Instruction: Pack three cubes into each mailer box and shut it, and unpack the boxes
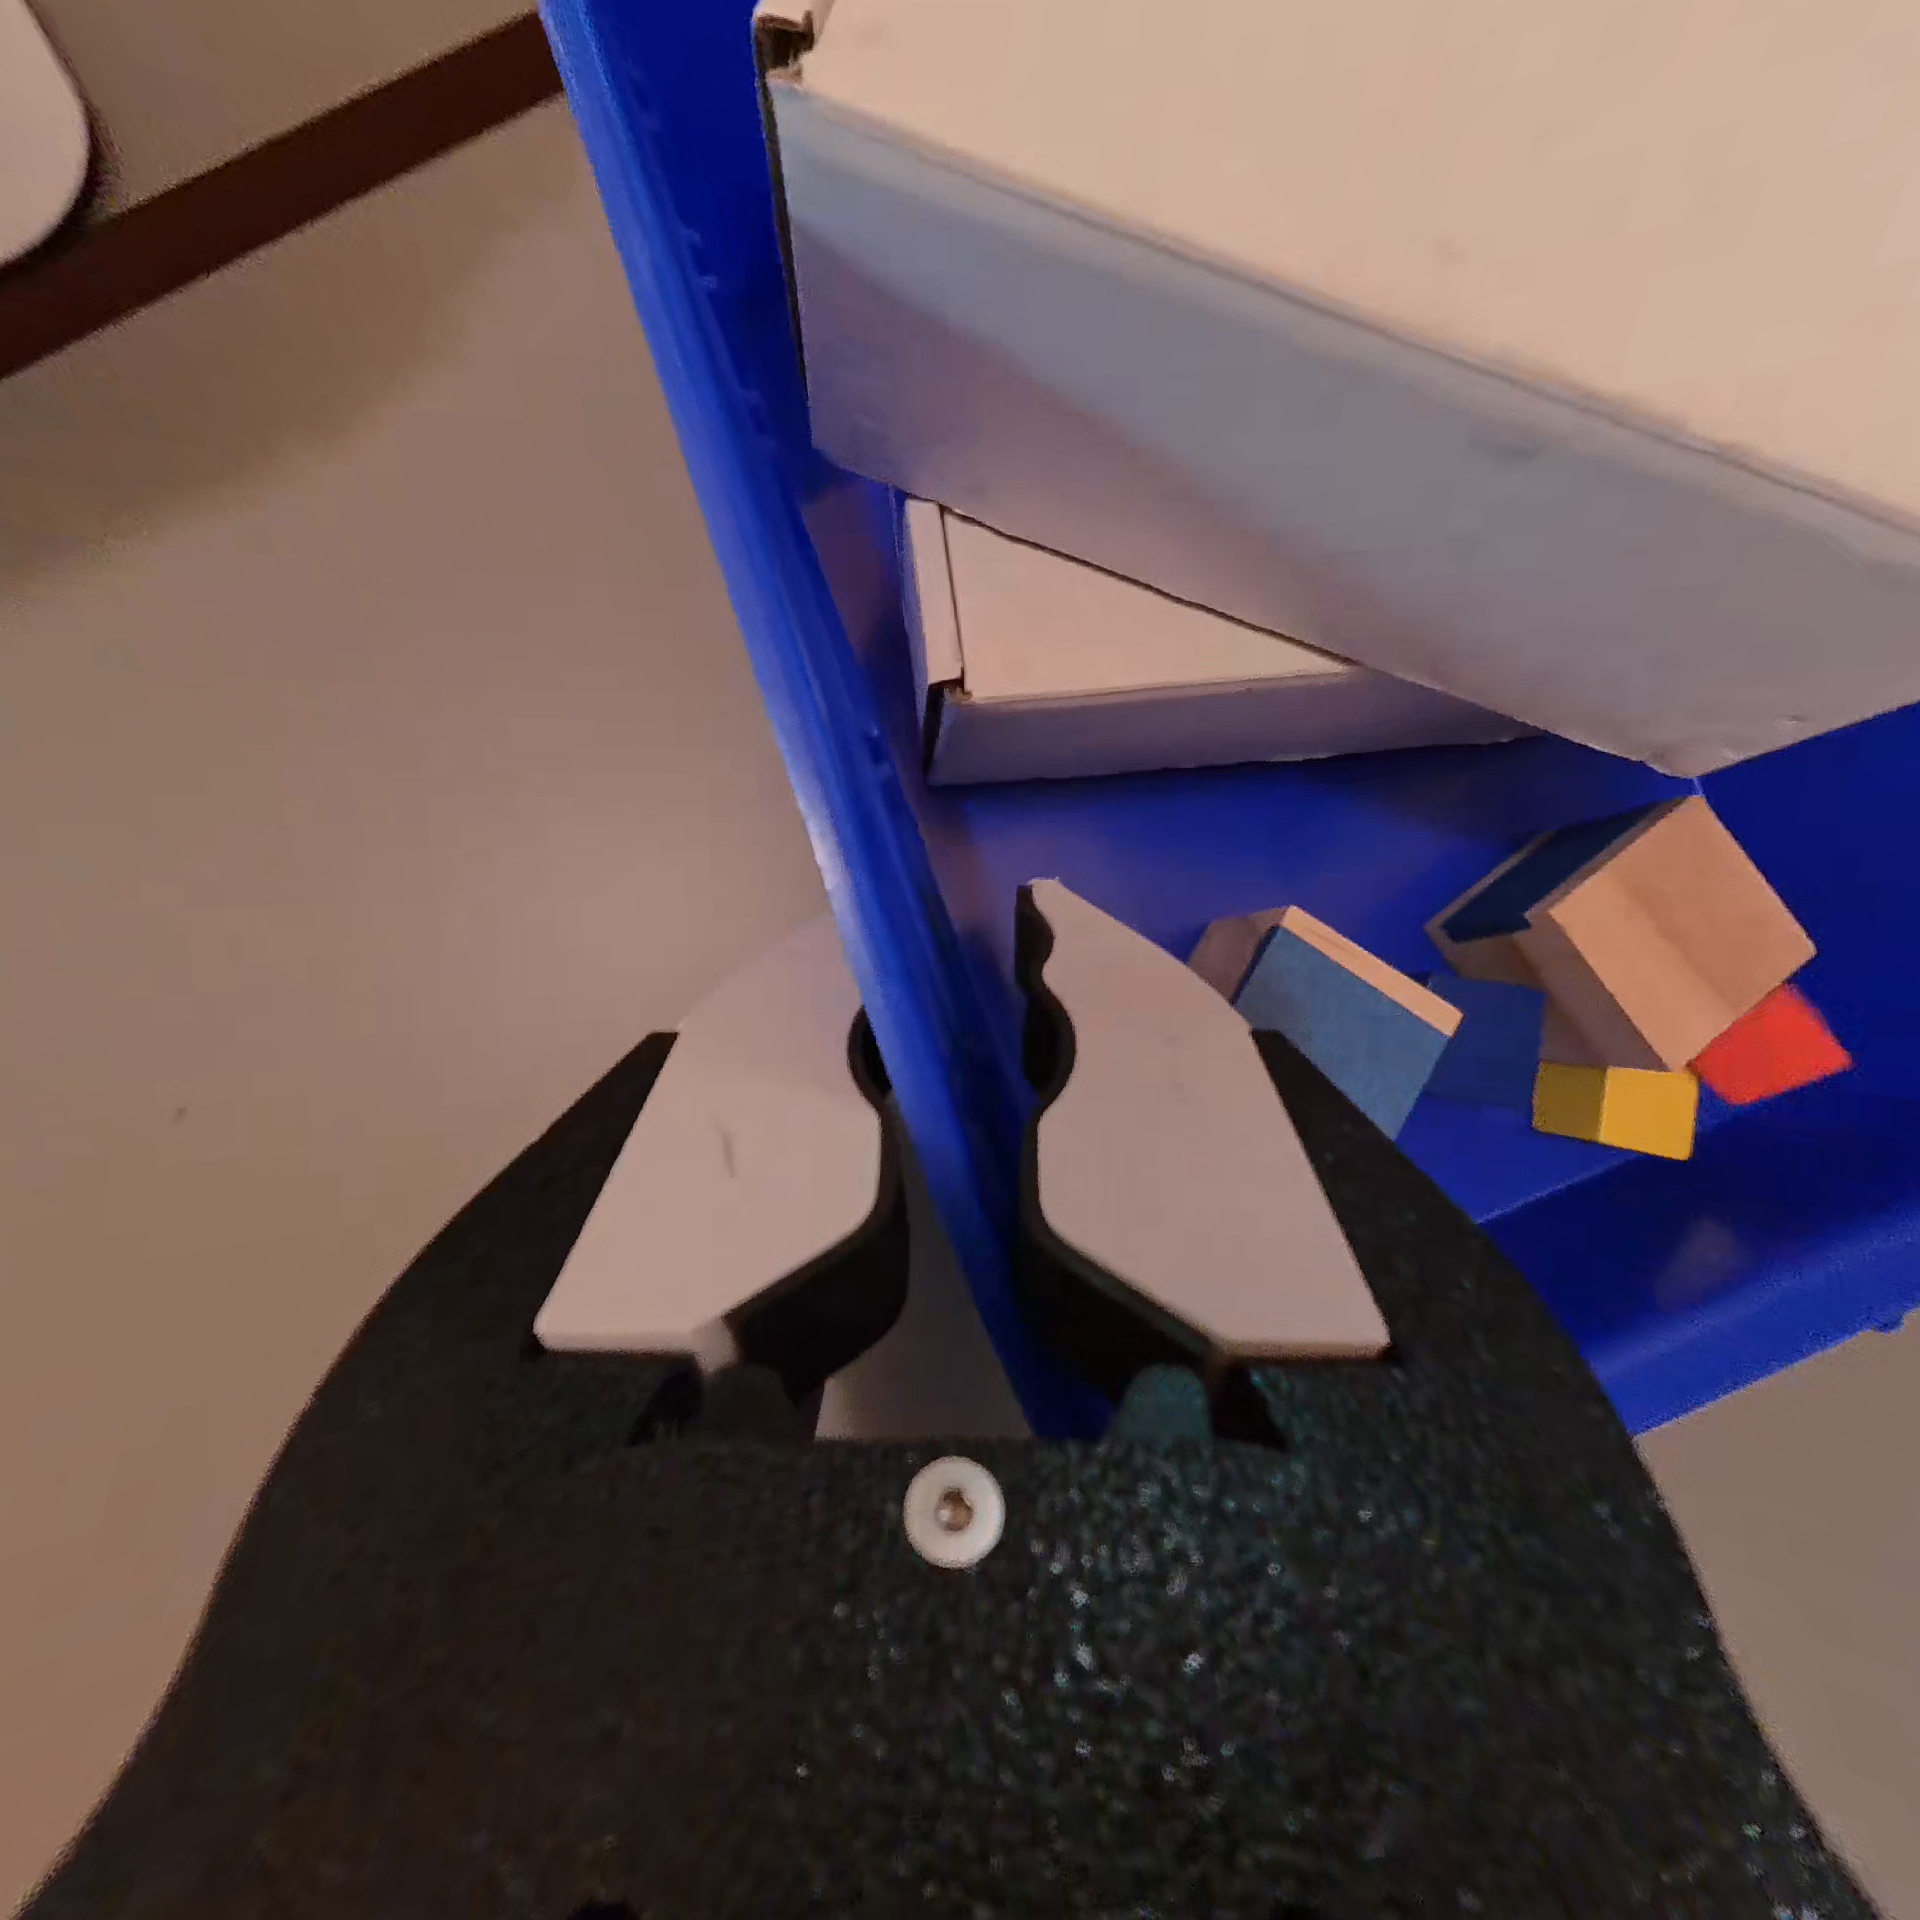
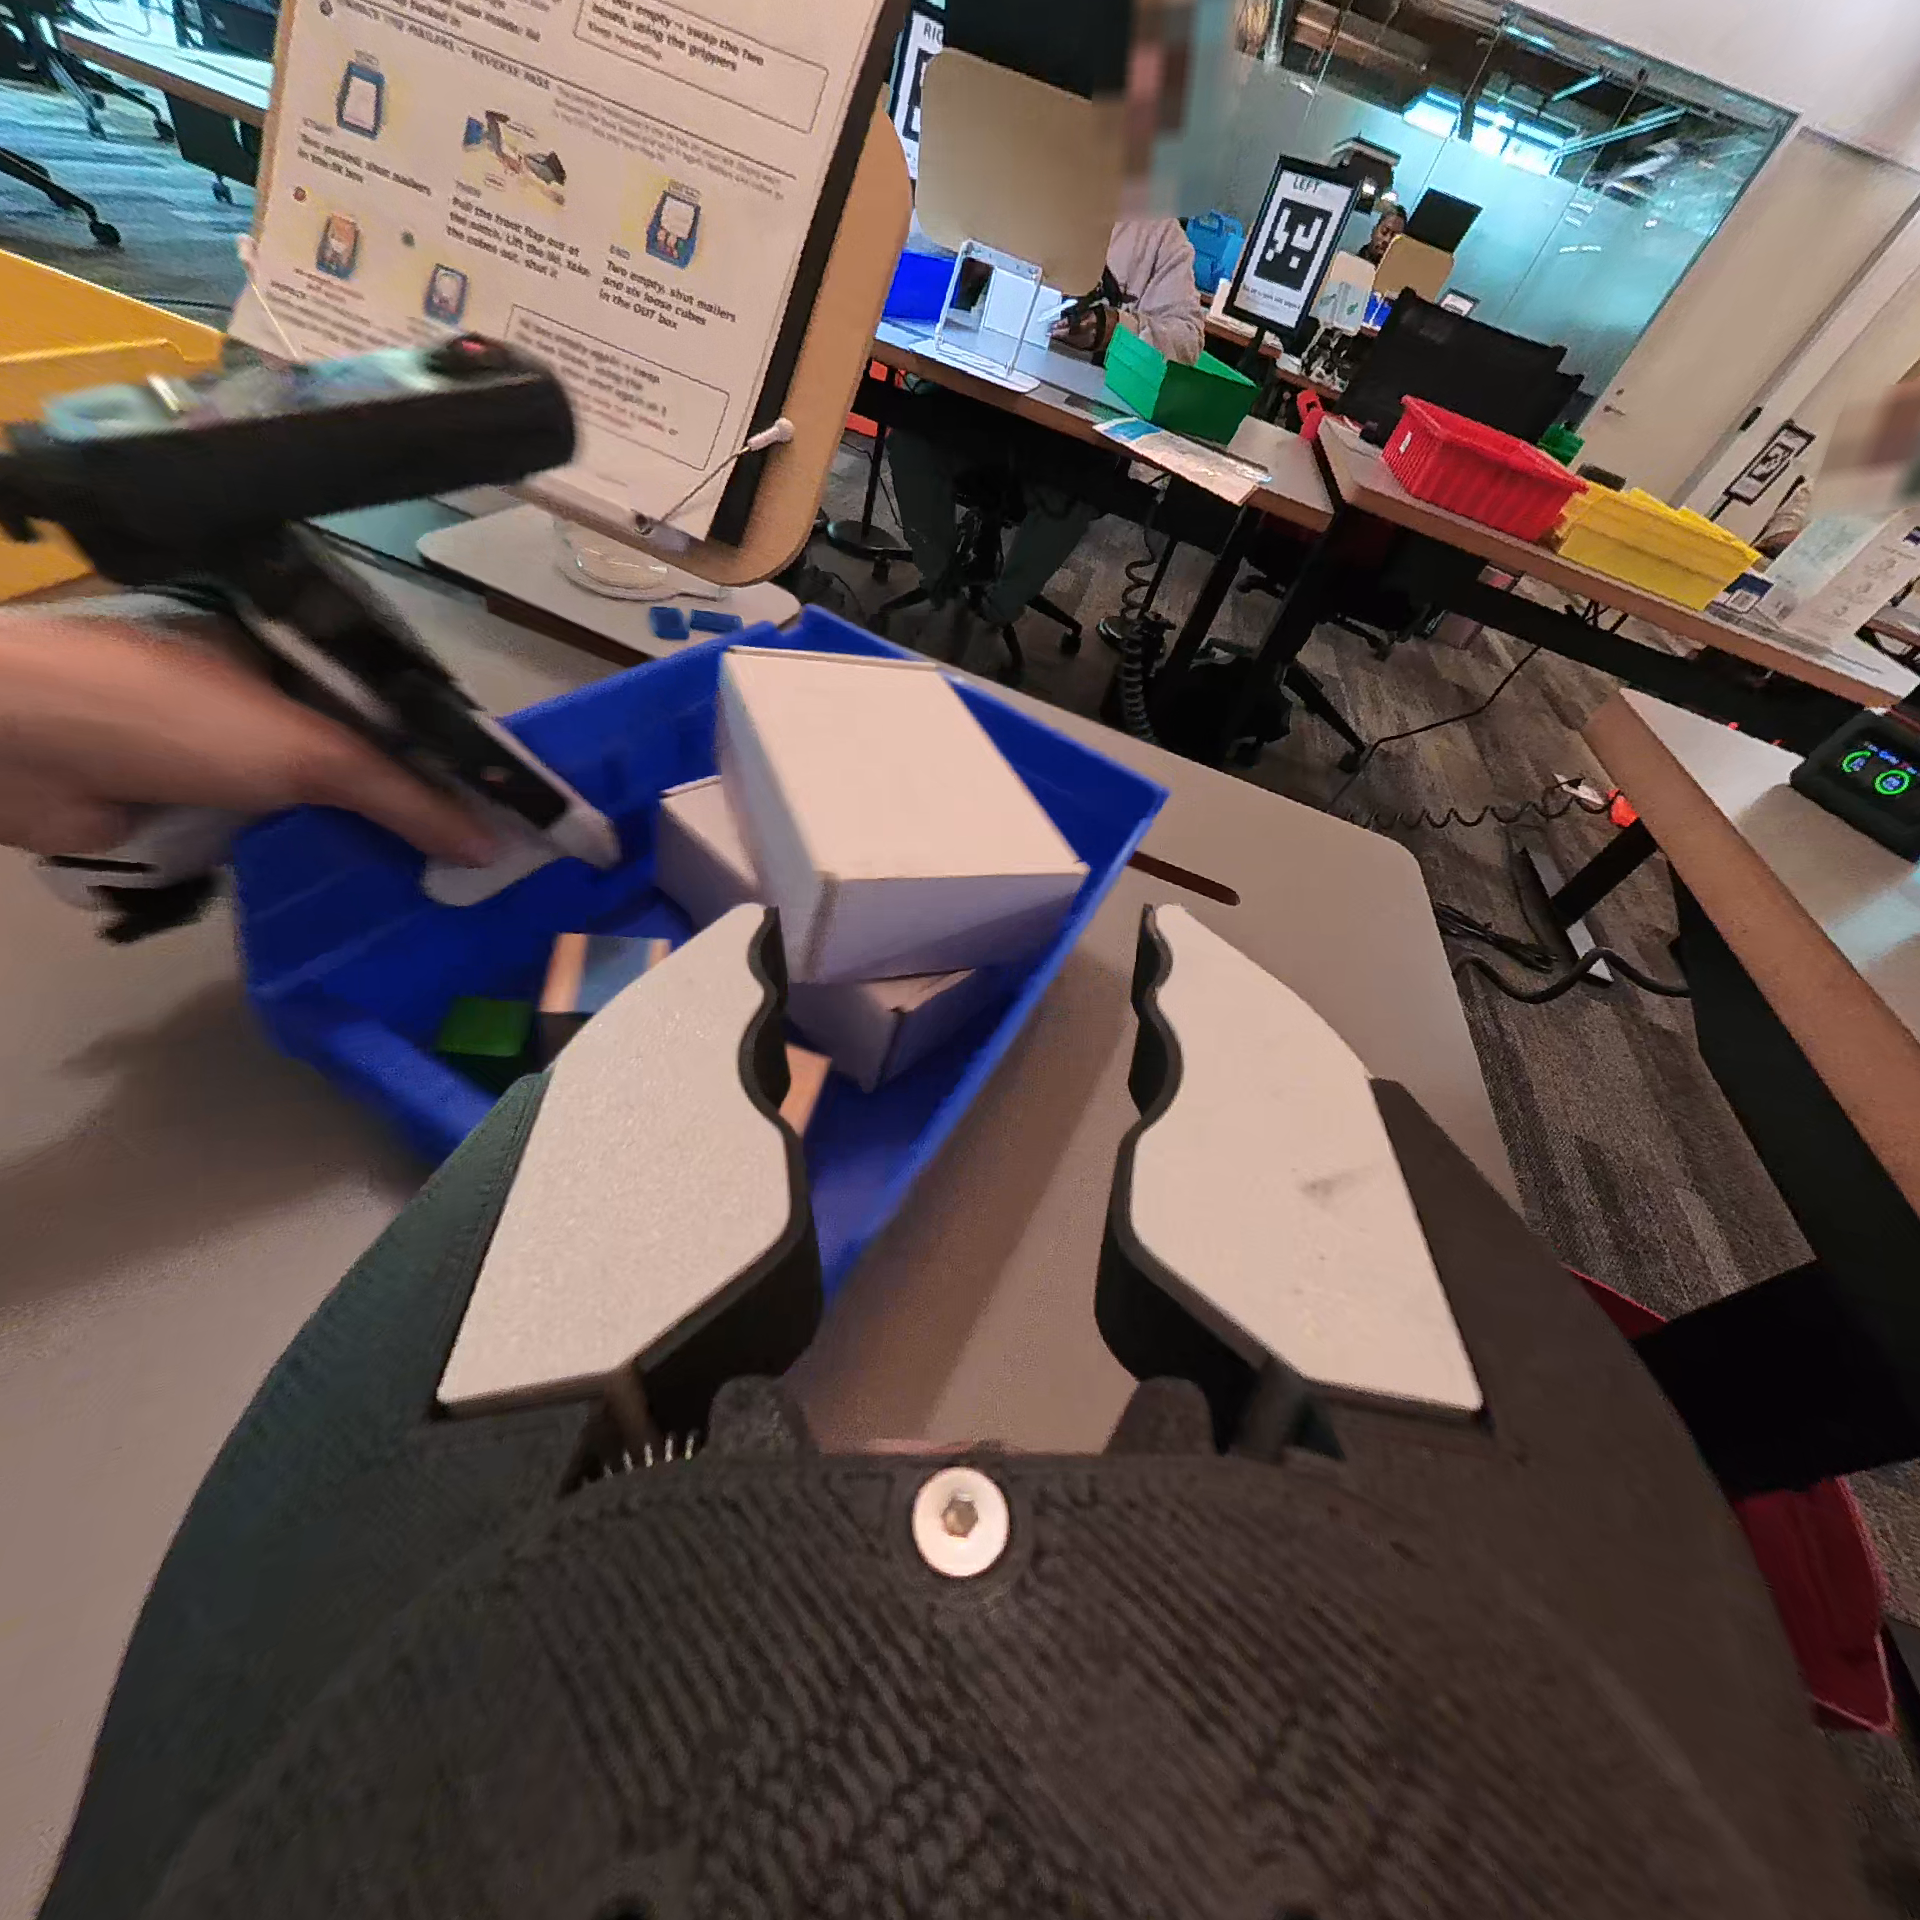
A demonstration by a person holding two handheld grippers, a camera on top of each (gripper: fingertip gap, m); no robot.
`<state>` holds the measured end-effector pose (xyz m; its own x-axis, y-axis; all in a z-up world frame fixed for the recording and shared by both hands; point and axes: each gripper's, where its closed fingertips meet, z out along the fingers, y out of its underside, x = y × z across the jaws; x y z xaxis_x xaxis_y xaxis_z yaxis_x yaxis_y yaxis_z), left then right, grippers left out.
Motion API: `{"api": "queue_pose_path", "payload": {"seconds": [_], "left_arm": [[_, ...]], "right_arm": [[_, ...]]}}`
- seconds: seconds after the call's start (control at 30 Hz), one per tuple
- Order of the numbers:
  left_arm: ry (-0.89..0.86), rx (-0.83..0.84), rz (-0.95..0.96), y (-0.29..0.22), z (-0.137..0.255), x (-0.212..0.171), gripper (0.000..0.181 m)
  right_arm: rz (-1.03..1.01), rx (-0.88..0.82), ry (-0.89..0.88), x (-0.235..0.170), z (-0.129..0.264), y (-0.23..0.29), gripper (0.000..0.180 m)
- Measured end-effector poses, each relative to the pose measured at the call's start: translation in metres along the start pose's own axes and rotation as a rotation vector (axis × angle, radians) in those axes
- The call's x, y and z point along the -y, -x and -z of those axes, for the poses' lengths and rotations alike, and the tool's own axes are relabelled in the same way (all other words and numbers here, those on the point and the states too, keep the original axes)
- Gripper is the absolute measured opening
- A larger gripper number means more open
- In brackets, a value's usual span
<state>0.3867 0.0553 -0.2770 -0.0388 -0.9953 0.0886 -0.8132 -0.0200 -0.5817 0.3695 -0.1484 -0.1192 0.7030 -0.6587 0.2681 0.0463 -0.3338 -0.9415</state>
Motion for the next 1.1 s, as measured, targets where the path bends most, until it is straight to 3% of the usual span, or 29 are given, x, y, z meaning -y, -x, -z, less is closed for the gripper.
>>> {"api": "queue_pose_path", "payload": {"seconds": [0.2, 0.33, 0.57, 0.73, 0.83, 0.97, 1.1], "left_arm": [[-0.011, -0.067, -0.065, 0.039, 0.084, -0.106, 0.018], [-0.016, -0.087, -0.010, 0.075, 0.140, -0.180, 0.019], [-0.018, 0.077, 0.049, 0.135, 0.220, -0.280, 0.018], [0.006, 0.084, 0.051, 0.160, 0.263, -0.339, 0.017], [0.016, 0.111, 0.062, 0.176, 0.286, -0.367, 0.017], [0.021, 0.170, 0.129, 0.204, 0.315, -0.403, 0.017], [0.024, 0.257, 0.233, 0.238, 0.347, -0.441, 0.017]], "right_arm": [[0.035, 0.055, 0.002, 0.009, -0.005, 0.023, 0.064], [0.063, 0.160, -0.012, 0.020, -0.018, 0.067, 0.065], [0.150, 0.264, 0.046, 0.017, -0.051, 0.137, 0.064], [0.015, 0.447, -0.002, 0.043, -0.080, 0.238, 0.067], [-0.130, 0.597, 0.034, 0.066, -0.109, 0.314, 0.079], [-0.265, 0.601, 0.066, 0.108, -0.164, 0.390, 0.086], [-0.179, 0.570, 0.183, 0.106, -0.209, 0.457, 0.091]]}}
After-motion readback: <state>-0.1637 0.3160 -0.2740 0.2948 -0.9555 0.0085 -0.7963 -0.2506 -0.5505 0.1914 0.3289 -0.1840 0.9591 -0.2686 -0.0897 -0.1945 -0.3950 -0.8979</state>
